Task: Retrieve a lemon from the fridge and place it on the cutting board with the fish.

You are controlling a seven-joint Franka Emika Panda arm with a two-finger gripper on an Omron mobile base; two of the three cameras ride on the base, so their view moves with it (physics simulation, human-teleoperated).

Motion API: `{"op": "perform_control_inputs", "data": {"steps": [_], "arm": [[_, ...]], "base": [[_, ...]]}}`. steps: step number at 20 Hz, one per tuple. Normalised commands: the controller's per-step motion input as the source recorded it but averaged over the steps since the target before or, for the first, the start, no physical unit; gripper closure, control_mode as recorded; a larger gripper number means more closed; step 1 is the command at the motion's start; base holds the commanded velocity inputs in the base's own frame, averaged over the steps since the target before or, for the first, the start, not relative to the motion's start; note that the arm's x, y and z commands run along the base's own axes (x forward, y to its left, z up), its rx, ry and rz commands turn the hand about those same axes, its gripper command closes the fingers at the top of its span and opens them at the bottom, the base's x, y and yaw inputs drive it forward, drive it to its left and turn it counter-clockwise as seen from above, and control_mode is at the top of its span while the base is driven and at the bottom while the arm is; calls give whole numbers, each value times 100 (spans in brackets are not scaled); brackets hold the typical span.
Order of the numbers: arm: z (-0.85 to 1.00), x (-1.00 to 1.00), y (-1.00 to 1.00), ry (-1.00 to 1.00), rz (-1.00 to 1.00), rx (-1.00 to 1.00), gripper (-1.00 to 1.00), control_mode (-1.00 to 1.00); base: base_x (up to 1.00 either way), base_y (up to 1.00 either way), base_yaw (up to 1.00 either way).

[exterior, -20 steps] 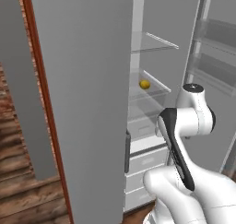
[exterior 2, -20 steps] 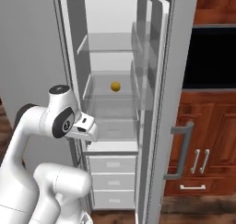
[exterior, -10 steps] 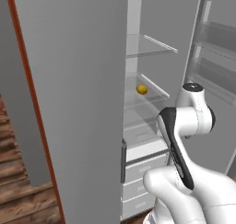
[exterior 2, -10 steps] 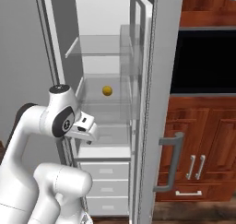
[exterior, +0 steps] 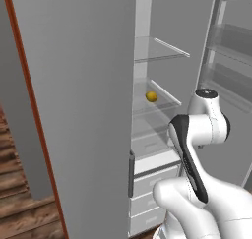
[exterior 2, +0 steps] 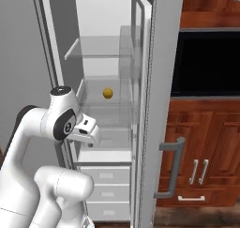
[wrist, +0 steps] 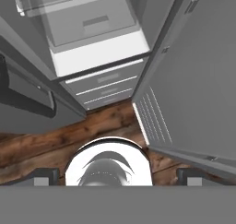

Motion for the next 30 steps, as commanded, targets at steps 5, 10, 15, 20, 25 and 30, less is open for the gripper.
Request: {"op": "perform_control_inputs", "data": {"steps": [5,10,15,20,25,30], "arm": [[0,0,0,0,0,0,-100,100],[0,0,0,0,0,0,-100,100],[0,0,0,0,0,0,-100,100],[0,0,0,0,0,0,-100,100],[0,0,0,0,0,0,-100,100],[0,0,0,0,0,0,-100,100]], "base": [[34,-6,6],[23,-16,8],[16,-23,9],[38,-29,4],[52,-23,0],[41,-15,0]]}}
